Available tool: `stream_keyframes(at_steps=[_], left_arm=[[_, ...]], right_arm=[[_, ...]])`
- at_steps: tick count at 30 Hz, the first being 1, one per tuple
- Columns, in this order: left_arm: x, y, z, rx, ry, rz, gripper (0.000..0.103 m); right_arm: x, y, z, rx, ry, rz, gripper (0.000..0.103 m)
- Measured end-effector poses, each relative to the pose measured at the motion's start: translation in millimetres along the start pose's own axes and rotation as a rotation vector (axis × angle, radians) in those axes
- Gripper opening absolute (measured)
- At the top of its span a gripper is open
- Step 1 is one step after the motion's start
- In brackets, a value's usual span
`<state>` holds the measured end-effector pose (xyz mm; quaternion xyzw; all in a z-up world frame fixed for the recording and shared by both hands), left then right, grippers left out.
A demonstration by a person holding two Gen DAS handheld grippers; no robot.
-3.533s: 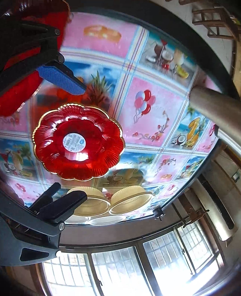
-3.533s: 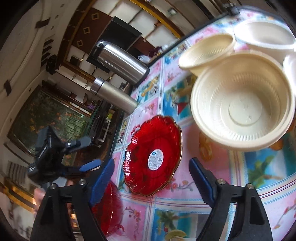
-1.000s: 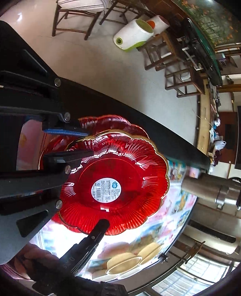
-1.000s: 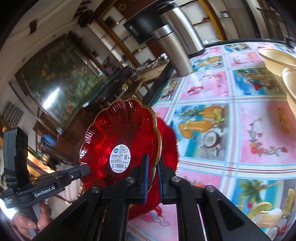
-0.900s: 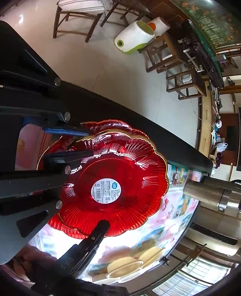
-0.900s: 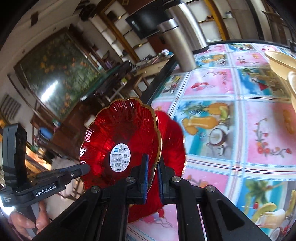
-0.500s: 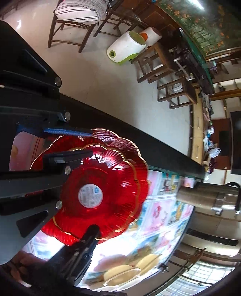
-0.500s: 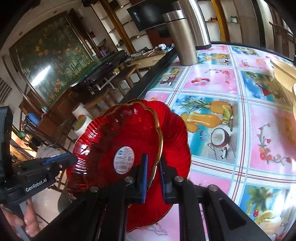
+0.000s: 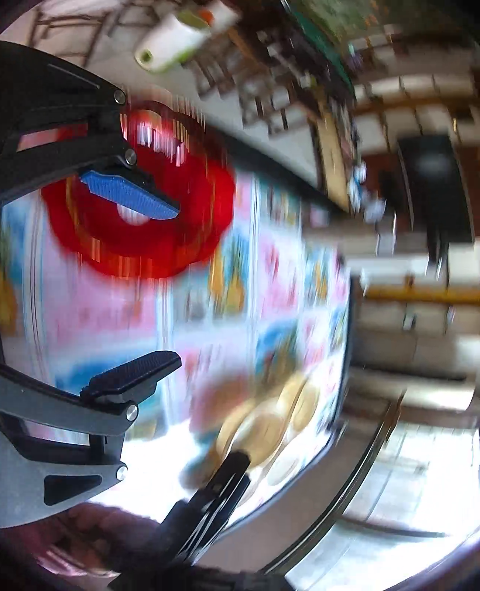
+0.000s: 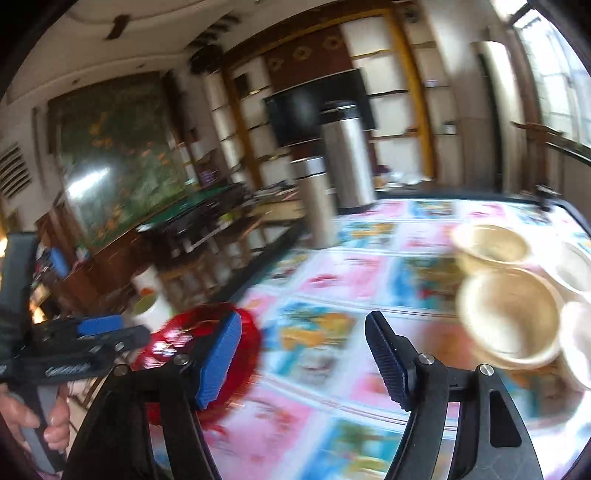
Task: Organize plates and bowls
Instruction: 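Move the open left gripper toward the white bowl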
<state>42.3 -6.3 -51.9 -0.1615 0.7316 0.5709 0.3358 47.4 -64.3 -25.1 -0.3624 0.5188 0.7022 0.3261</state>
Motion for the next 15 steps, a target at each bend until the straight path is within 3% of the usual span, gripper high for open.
stream_keyframes(at_steps=[7,15], left_arm=[[-5,-51,-99,0.237,-0.021,0.149,0.074],[-37,-96,-183,0.379,0.041,0.263,0.074]], right_arm=[[21,50,-128,0.184,-0.160,-0.017,0.072],[24,105,-274,0.315,-0.414,-0.030,0.074]])
Point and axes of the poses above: each gripper's, at about its wrist camera, not at the fingertips, and y roughly against the way its jaws point, z to its left, x to its underside, the point moved 7 cm from there along -y, roughly the way its jaws point, and after that the axes turned 6 degrees about x, right-handed, at the moved point
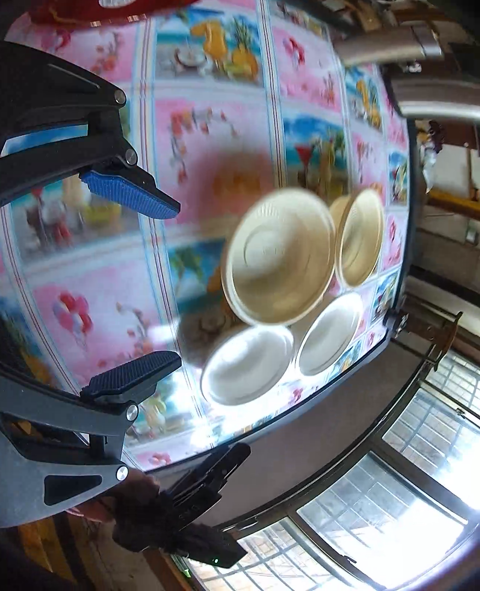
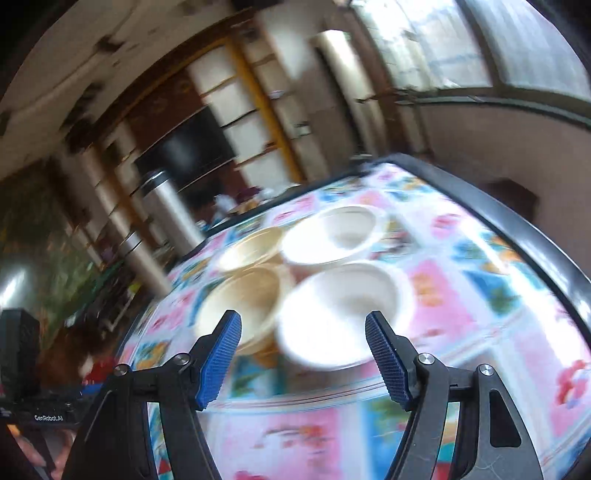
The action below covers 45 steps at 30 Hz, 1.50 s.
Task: Organize plates and bowls
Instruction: 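Move the open left gripper toward the white bowl, then close the left gripper on the white bowl's rim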
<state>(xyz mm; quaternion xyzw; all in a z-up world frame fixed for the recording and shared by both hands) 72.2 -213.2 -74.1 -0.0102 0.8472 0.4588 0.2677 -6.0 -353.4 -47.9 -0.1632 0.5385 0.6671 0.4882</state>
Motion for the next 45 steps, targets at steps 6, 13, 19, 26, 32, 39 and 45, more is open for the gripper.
stream_keyframes(at_steps=[6,13,19,26,32,39,45], left_arm=[[-6,-54,-31,0.097,0.118,0.124,0.074],[-8,-82,-37,0.199,0.286,0.154,0.074],[-23,-91,-38,0.250,0.350,0.078,0.074],[-29,-107,-36,0.253,0.355,0.059,0.074],[-30,-113,-32,0.278,0.335,0.042,0.073],[-35,-107,-30,0.271,0.261,0.011,0.046],[-32,-114,-28,0.269,0.255,0.034,0.032]], right_arm=[[-30,-39,-57,-0.021,-0.137,0.144,0.074],[-28,-83,-65,-0.084,-0.196,0.257,0.074],[-19,-90,-75,-0.113,-0.253,0.272,0.069],[-20,-90,-71,-0.128,-0.254,0.257,0.068],[-17,-98,-67,-0.133,-0.260,0.277,0.067],[-9,-110,-69,-0.122,-0.286,0.318,0.059],[-8,-112,-63,-0.126,-0.271,0.316,0.048]])
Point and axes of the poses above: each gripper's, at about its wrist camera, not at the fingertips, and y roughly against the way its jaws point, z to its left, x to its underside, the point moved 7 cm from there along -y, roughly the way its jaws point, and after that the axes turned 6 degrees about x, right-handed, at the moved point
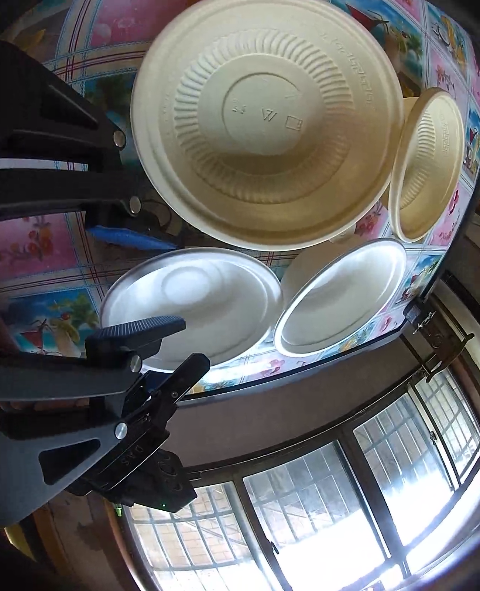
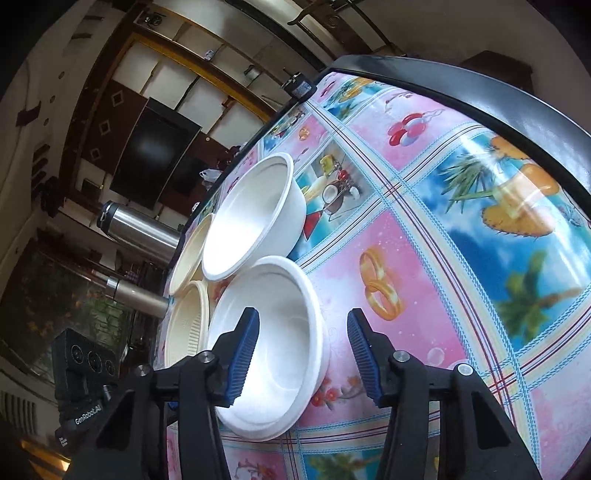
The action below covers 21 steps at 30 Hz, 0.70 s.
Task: Organize plates and bowls
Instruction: 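Close the left gripper on the white bowl's rim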
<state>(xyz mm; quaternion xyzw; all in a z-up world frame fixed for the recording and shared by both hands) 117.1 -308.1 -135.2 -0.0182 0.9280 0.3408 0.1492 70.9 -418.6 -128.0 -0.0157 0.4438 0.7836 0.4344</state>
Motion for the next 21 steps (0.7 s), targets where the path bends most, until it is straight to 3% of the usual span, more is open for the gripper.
stream_keyframes(at_steps=[7,9,11,13,21], left_arm=[[0,-3,3,0.009,0.013,0.012,0.021],[-1,-3,5,0.007,0.020,0.010,0.020],[-2,-2,8,-0.003,0.023,0.001,0.011],[-3,-1,11,-0.013,0.029,-0.008,0.008],[-2,-3,15,-0.035,0.022,-0.007,0.008]], right_arm=[[-1,-1,-2,0.027,0.002,-0.014,0.025],[-1,-1,-2,0.027,0.006,-0.016,0.023],[0,-1,-1,0.034,0.012,-0.016,0.022],[1,-1,-1,0.043,0.019,-0.020,0.018],[1,-1,-1,0.066,0.037,-0.030,0.008]])
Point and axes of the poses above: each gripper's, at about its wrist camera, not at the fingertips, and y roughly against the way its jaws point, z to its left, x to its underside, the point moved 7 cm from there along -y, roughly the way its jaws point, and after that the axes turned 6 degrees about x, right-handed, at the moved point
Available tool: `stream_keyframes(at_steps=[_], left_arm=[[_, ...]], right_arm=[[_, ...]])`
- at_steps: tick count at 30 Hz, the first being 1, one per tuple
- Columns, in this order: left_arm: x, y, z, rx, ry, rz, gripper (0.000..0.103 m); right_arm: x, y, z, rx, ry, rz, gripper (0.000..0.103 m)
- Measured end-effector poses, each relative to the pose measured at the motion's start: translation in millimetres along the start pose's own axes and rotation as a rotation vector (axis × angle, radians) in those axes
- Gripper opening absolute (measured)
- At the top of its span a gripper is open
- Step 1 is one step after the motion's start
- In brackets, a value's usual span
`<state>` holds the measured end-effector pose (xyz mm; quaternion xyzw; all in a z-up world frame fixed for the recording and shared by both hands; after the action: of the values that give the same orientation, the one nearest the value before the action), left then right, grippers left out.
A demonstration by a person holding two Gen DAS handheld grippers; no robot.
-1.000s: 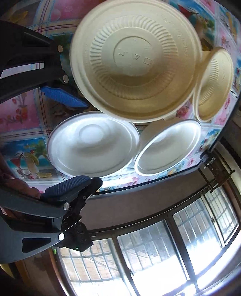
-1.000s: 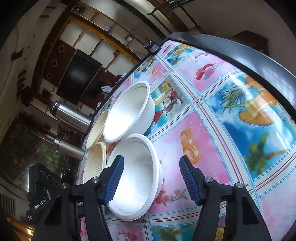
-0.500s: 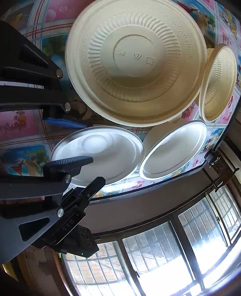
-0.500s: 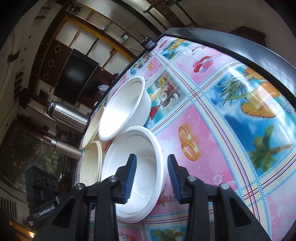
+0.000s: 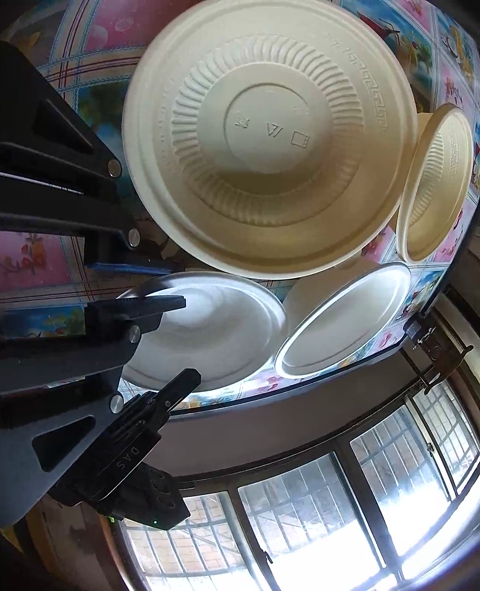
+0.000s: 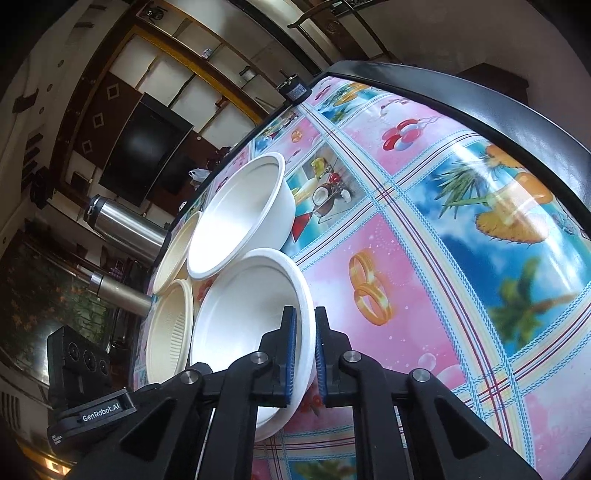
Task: Organize plates and bowls
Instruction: 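Close the left gripper on the white bowl's rim, then carry the white bowl over and lower it onto the red plates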
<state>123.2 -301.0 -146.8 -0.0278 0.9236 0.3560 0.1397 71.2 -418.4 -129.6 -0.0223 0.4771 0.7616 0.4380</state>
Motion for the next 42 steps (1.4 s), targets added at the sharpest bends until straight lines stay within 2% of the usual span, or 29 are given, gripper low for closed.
stream_keyframes(at_steps=[12,21,26,34,42], left_arm=[[20,10,-6,-0.007,-0.025,0.027,0.008],[55,50,15,-0.037,-0.048,0.039,0.008],[74,87,44,-0.051,-0.025,0.011,0.009],[91,154,99,-0.110,0.020,-0.094,0.010],[101,187,127,-0.182,0.014,-0.166,0.010]], right_arm=[[9,8,-11,0.026,-0.045,-0.015,0.008],[65,31,-1,0.024,-0.084,-0.035,0.008],[94,34,24,0.033,-0.029,0.008,0.008],[143,16,92,-0.006,0.119,0.089,0.008],[181,-2,148,-0.051,0.227,0.138,0.008]])
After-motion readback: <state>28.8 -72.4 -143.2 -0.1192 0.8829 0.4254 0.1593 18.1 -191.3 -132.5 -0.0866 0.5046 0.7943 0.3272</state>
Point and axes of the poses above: each gripper's, at about its wrist camera, not at the fingertips, and y roughly against the way its jaws point, z to its left, x to its underside, the point moved 7 cm from there along -y, roughly the way its jaws point, and after that the axes turned 6 degrees about x, right-handed, at the moved point
